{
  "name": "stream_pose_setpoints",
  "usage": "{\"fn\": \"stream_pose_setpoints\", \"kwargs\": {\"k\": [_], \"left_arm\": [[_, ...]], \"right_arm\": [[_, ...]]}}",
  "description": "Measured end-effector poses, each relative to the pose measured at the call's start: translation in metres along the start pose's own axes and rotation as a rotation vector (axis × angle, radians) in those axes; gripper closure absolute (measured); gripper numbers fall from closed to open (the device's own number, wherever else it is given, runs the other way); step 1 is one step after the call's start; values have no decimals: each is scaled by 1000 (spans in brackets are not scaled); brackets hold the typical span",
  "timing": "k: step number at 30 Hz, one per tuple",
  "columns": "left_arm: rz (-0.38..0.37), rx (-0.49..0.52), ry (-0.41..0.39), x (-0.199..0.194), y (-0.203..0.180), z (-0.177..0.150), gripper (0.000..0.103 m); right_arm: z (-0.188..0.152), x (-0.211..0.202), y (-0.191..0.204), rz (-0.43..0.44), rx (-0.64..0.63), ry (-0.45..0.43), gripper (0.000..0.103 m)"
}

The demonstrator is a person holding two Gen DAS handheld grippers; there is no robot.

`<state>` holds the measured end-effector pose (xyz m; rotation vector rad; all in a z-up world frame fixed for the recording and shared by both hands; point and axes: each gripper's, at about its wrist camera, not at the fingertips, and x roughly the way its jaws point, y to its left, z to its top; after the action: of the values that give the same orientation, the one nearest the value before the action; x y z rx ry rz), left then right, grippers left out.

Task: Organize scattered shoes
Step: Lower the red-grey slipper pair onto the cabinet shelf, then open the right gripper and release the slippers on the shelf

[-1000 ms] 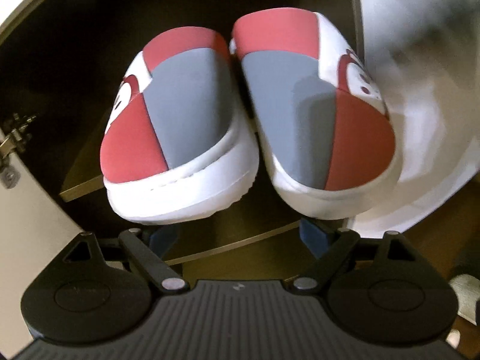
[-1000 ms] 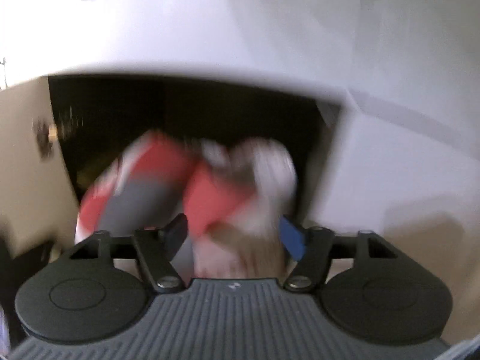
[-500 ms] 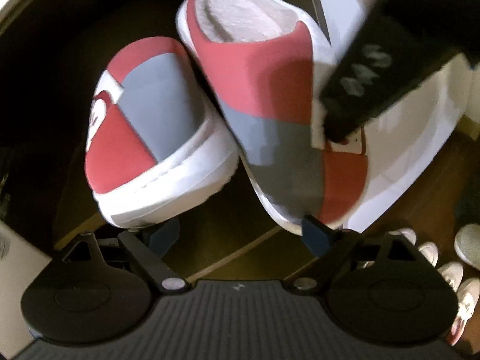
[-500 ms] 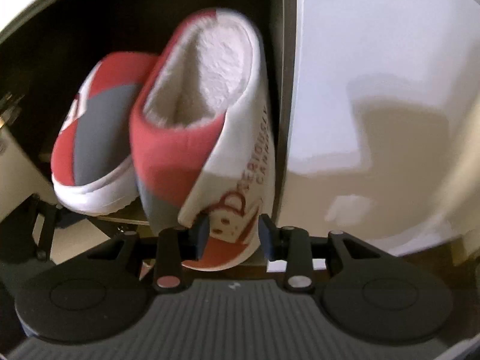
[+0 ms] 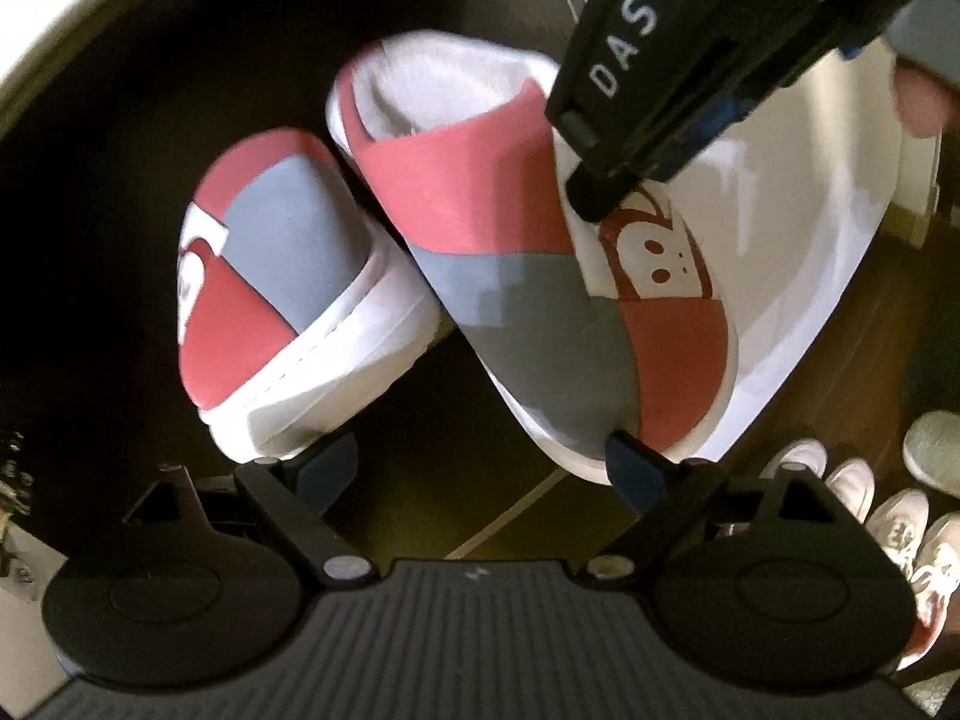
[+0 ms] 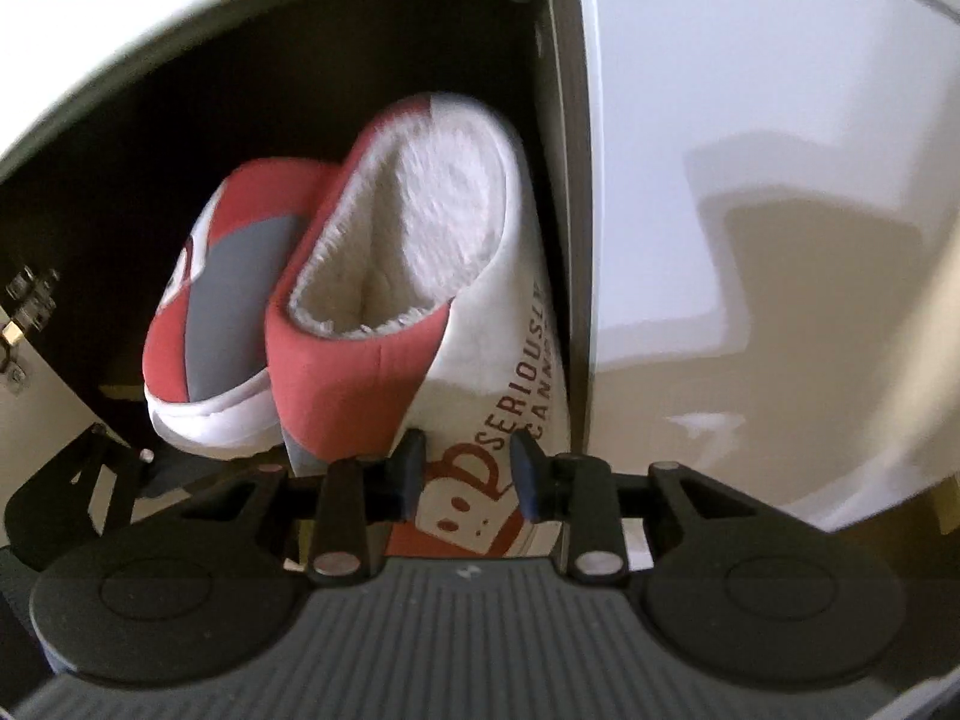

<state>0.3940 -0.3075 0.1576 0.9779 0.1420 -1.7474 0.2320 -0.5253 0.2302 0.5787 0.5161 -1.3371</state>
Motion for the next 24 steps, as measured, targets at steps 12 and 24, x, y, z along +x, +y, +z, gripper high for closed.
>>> {"fn": "stream_pose_setpoints", "kwargs": {"k": [12, 24], "left_arm": [[-17, -105, 39, -22, -60, -10, 7], [-20, -135, -53, 54, 15, 9, 8]], "right_arm": [[34, 37, 42, -25, -85, -85, 72], [28, 33, 60, 13, -198, -108, 68]]}}
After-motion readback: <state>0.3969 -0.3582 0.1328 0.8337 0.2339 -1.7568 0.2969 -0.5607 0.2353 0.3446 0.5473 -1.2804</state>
